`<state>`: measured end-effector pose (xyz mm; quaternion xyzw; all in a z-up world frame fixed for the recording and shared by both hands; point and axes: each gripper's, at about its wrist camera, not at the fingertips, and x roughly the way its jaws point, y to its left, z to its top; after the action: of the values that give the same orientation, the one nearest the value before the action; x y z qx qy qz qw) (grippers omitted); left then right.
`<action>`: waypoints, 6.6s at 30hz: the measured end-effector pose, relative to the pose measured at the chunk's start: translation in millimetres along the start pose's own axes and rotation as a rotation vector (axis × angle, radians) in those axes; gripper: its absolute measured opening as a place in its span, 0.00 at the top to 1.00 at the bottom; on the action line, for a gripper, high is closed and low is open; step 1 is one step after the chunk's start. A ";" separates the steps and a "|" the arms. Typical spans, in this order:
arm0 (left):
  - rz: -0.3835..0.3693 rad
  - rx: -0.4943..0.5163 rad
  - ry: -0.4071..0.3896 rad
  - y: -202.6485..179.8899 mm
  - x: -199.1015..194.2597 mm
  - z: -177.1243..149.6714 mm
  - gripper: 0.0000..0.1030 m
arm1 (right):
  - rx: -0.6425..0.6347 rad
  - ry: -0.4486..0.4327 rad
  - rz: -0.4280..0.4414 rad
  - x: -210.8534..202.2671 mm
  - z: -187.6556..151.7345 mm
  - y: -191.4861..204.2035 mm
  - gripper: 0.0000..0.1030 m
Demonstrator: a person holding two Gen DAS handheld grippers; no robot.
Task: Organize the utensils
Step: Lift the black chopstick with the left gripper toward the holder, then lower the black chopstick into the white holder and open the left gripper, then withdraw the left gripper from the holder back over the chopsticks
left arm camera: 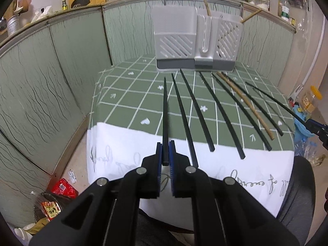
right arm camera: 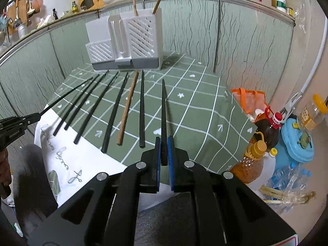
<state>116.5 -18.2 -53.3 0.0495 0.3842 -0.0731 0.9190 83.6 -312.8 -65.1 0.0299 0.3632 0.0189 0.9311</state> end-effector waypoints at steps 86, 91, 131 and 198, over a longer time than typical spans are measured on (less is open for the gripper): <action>-0.266 0.095 -0.282 -4.1 -102.1 261.1 0.93 | -0.063 -0.270 0.120 -101.9 280.0 12.6 0.94; -0.274 0.113 -0.296 -10.5 -106.0 283.7 0.93 | -0.080 -0.285 0.125 -107.2 303.6 16.8 0.94; -0.379 0.217 -0.195 -82.1 32.2 346.2 0.93 | -0.079 -0.204 0.231 57.0 358.2 -14.1 0.94; -0.077 0.088 -0.264 16.1 -45.1 118.1 0.04 | -0.136 -0.205 0.054 -33.8 124.2 -1.3 0.07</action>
<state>170.5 -15.4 62.1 0.0651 0.2582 -0.1310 0.9549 142.9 -321.2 48.9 -0.0216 0.2631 0.0651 0.9623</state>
